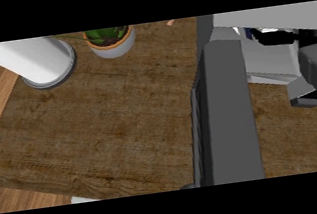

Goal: Pick up the milk, place it into the microwave and close the microwave

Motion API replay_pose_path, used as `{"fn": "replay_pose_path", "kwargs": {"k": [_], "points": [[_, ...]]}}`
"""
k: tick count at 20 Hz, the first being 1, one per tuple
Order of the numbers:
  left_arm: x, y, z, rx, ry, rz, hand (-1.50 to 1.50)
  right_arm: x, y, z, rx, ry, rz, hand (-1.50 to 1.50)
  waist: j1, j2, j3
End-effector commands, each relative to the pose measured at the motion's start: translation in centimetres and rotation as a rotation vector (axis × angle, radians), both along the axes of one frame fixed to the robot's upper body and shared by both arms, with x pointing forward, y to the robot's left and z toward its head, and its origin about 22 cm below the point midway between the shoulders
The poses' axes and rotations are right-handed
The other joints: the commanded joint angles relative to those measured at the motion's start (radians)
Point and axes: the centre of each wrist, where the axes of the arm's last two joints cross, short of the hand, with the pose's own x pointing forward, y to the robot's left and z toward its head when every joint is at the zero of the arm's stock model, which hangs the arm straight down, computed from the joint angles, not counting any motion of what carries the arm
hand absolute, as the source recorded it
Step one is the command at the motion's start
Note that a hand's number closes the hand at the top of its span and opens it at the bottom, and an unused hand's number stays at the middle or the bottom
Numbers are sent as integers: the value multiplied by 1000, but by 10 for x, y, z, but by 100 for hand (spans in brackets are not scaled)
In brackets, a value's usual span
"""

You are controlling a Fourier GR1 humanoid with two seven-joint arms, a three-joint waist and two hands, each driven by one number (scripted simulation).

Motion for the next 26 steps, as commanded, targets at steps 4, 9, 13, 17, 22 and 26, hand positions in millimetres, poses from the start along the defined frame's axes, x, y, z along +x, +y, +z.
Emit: {"fn": "replay_pose_path", "kwargs": {"k": [4,9,13,17,22,26], "points": [[6,0,-1,11,1,-6,-150,15,40,7,99,25,206,-150,15,-8,-2],[12,0,-5,16,20,-6,-150,21,73,7,-18,103,213,-150,9,-20,-8],[15,-3,-8,23,21,-24,-150,30,100,22,5,85,185,-150,16,-19,-9],[16,2,-7,34,38,-20,-150,33,115,26,5,61,182,-150,2,-23,-8],[21,2,-15,35,58,-45,-150,37,138,36,16,2,210,-150,-6,-24,-8],[19,-4,-24,18,76,-38,-150,34,143,26,56,-36,143,-150,-36,-39,-8]]}}
